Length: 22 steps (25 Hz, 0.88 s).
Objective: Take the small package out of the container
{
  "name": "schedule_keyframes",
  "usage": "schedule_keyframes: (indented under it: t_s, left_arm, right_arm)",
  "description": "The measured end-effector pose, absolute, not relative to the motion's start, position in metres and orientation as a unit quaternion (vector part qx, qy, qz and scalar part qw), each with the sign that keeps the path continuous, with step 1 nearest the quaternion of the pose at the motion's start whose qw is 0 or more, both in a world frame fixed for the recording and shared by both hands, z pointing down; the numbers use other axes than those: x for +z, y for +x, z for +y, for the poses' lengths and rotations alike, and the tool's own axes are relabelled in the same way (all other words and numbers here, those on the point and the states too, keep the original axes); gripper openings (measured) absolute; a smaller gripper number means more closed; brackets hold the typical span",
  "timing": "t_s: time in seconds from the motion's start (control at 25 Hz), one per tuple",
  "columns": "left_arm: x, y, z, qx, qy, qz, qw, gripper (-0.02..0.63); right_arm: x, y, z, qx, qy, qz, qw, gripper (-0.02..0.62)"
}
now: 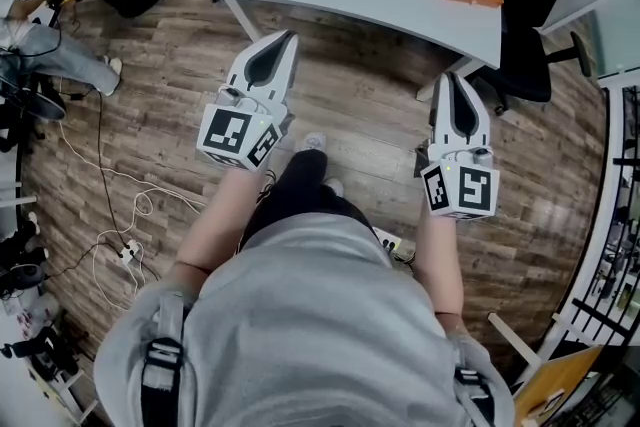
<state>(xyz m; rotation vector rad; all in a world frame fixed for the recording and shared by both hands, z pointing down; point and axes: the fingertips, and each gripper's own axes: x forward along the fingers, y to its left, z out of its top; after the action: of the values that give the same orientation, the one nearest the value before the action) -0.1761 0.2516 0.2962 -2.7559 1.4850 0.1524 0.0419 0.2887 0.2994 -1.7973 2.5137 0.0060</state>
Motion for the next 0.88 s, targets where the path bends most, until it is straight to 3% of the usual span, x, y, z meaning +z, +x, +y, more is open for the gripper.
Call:
schedule_keyframes:
  t_s: [0.88]
  left_arm:
    - [0.293,-0.190,-0.009,0.063,-0.900,0.431,0.008,0.020]
  right_arm:
    - [0.314,0.022,0.045,-0.001,-0.621,0.784,-0.005,0.054]
